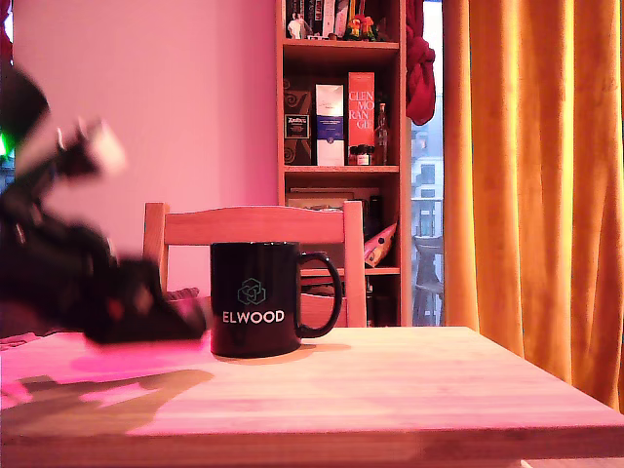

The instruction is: Pick up the coffee capsules on the table and drop them inside the coffee cup

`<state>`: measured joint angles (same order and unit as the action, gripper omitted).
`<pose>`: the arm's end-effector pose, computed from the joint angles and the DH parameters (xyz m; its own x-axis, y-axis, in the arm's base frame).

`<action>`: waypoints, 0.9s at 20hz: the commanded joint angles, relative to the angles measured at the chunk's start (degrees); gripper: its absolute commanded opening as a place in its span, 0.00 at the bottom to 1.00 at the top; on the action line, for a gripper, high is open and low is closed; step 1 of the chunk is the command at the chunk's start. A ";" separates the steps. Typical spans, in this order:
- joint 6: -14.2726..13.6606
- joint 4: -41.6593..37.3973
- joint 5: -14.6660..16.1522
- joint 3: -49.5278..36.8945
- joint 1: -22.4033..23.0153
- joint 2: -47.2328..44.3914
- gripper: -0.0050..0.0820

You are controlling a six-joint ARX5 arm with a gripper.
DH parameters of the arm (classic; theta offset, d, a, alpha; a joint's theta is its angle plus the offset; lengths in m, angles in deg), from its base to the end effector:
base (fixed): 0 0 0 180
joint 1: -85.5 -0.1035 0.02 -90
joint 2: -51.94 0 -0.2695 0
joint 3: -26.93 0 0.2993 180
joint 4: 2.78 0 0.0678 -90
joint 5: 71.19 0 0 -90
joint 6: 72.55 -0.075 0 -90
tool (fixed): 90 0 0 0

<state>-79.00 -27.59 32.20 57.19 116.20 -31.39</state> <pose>0.2426 -0.1643 0.0653 0.6185 -0.6366 -0.4606 0.7135 0.7005 -0.0100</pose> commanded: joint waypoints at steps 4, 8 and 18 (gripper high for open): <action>-1.51 3.45 -0.37 -0.57 0.00 10.49 0.18; -1.51 3.43 -0.37 -0.57 0.00 16.28 0.18; -1.07 7.54 -0.35 8.74 0.00 15.54 0.18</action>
<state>-80.23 -20.45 31.80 64.62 116.20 -14.78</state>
